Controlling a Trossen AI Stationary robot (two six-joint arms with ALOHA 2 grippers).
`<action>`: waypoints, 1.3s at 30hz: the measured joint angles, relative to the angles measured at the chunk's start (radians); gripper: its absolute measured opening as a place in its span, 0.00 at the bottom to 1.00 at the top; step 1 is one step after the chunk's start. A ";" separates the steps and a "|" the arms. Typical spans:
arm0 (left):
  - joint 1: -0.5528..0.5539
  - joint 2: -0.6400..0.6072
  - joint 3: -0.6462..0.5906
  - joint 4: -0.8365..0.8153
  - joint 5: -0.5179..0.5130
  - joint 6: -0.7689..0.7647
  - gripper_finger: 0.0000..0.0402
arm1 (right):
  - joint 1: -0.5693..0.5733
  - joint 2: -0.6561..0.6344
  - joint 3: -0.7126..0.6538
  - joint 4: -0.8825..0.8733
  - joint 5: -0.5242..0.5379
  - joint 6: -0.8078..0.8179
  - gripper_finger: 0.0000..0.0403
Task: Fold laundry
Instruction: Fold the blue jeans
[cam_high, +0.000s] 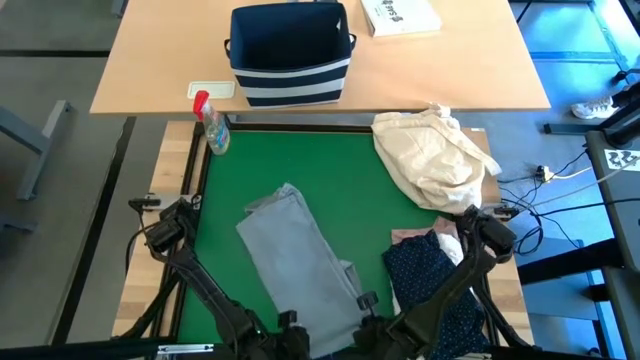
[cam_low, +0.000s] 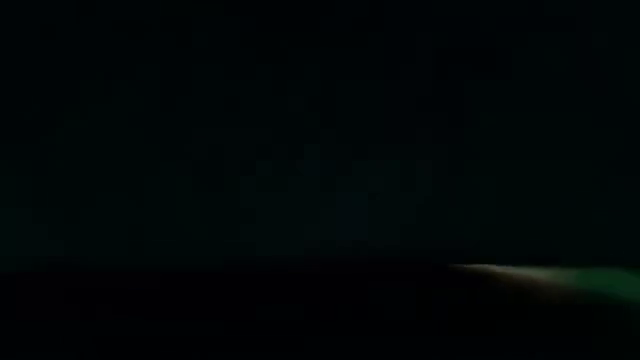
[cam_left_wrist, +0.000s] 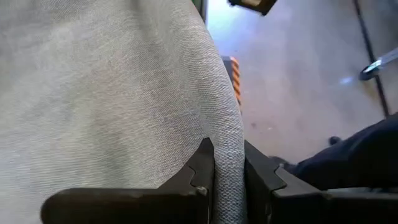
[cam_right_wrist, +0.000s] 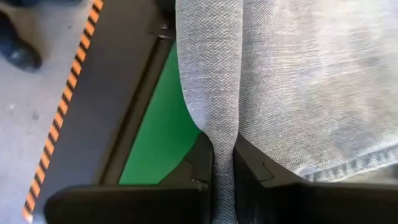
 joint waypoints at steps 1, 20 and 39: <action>0.000 0.000 0.024 -0.013 0.005 0.006 0.10 | 0.003 -0.005 0.031 -0.042 -0.004 -0.008 0.06; 0.007 -0.013 0.610 -1.109 -0.243 -0.016 0.11 | -0.278 -0.024 0.608 -0.626 0.074 -0.453 0.07; 0.006 -0.838 -0.251 -1.137 -0.441 -0.369 0.11 | -0.843 -0.012 0.700 -0.284 -0.535 -0.538 0.07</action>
